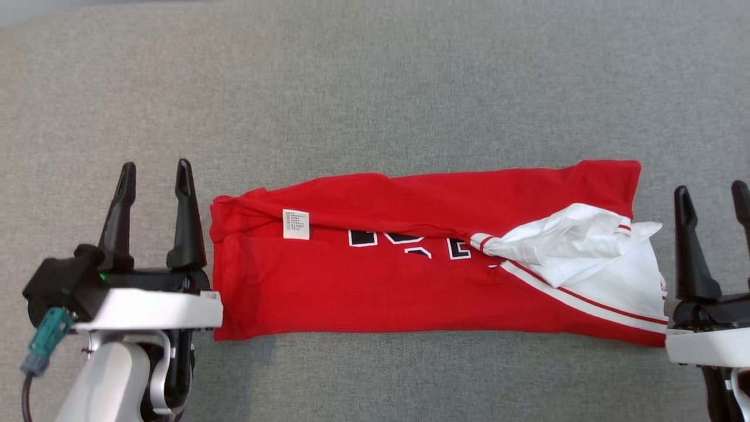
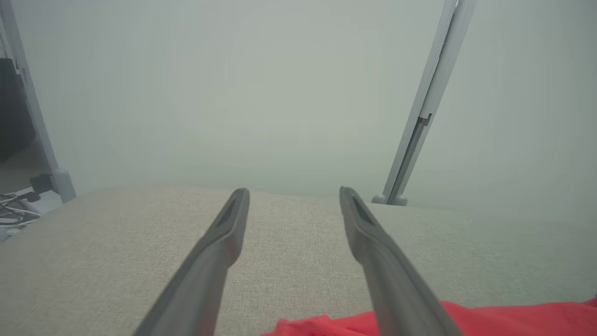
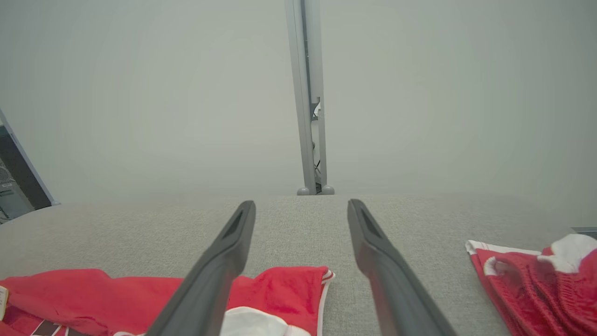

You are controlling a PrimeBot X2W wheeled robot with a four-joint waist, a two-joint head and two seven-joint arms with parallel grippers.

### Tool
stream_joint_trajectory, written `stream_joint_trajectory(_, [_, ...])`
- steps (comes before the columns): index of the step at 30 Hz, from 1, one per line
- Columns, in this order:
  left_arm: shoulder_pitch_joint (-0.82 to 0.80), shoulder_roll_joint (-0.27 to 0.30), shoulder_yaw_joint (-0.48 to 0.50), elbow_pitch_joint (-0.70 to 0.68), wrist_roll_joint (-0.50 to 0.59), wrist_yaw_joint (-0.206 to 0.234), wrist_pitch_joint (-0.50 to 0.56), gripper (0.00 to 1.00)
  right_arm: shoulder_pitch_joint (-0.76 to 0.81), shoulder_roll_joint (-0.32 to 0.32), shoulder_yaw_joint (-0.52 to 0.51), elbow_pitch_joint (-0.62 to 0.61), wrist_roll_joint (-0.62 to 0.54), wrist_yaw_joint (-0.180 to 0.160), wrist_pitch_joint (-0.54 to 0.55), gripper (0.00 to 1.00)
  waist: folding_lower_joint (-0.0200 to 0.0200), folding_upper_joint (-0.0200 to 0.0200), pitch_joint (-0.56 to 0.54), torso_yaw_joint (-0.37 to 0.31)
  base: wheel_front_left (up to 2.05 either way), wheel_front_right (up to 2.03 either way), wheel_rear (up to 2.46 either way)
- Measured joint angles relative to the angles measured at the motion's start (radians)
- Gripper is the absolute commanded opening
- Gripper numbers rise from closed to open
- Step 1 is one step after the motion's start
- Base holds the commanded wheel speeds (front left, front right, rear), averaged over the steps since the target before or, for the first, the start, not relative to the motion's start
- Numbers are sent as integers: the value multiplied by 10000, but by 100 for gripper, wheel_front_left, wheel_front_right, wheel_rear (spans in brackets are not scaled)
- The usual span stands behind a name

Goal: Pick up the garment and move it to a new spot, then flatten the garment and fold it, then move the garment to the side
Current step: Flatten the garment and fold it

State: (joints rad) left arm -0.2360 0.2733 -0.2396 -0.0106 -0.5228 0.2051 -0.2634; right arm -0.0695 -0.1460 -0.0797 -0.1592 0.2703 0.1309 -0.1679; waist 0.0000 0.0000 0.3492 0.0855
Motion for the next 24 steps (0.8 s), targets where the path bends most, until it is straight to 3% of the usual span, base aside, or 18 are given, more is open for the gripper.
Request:
stream_joint_trajectory(13, [1607,-552,886,-368,1674,-1241,-2,100,758,146,-268,531,-25,0,378,100,0,0,-1118,127,0,0,0])
stream_joint_trajectory(24, [1861,-907,995,-36,2052,-1647,0,100,826,111,-257,803,104,0,566,100,0,0,-1281,412,0,0,0])
